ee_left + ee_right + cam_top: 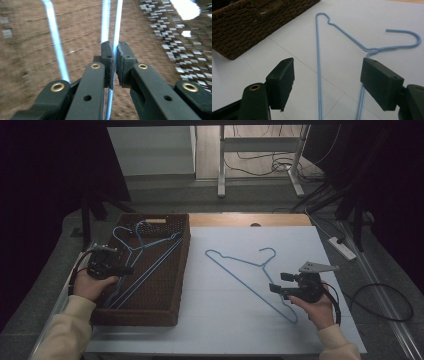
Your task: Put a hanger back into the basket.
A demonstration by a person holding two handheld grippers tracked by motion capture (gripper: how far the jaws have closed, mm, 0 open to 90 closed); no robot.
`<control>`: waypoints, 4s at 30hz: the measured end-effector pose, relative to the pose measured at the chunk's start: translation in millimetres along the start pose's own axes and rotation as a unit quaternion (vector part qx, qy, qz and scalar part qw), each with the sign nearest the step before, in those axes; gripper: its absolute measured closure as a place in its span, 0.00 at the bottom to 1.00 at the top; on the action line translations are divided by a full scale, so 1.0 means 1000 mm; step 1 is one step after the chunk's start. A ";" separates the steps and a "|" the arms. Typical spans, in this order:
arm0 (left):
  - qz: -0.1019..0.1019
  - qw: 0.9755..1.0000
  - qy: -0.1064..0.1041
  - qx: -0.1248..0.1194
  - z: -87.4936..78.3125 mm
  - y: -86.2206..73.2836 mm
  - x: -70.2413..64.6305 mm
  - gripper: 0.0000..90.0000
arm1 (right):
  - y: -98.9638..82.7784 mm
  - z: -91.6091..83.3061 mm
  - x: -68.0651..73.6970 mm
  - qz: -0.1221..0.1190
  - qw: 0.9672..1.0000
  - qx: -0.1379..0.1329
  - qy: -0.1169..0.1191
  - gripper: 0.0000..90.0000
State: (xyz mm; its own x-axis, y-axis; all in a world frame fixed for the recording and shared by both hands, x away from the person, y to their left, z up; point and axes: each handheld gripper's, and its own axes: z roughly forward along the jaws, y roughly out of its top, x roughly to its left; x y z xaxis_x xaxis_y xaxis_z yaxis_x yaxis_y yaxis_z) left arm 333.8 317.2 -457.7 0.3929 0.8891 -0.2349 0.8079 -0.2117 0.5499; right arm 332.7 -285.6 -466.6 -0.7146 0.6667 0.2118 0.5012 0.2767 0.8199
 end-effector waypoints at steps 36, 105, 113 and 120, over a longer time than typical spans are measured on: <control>0.135 0.973 -0.037 -0.181 -0.050 -0.013 -0.141 0.35 | -0.002 -0.002 -0.006 -0.002 1.000 0.006 -0.021 0.31; 0.134 0.974 -0.040 -0.178 -0.017 -0.036 -0.143 0.34 | 0.062 0.130 -0.097 -0.004 0.975 0.179 -0.128 1.00; 0.135 0.975 -0.042 -0.172 -0.016 -0.036 -0.144 0.34 | 0.059 0.119 -0.102 0.020 0.969 0.203 -0.142 1.00; 0.136 0.974 -0.043 -0.173 -0.016 -0.035 -0.145 0.34 | 0.049 0.097 -0.099 0.032 0.961 0.228 -0.154 1.00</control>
State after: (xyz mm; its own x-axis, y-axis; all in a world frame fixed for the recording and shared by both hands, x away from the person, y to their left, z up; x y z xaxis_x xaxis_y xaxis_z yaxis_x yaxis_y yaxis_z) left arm 241.3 202.6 -430.1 0.6197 0.7784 -0.1009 0.4776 -0.2719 0.8355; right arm 475.8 -270.7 -498.8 -0.5320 0.8462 0.0301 0.7517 0.4556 0.4768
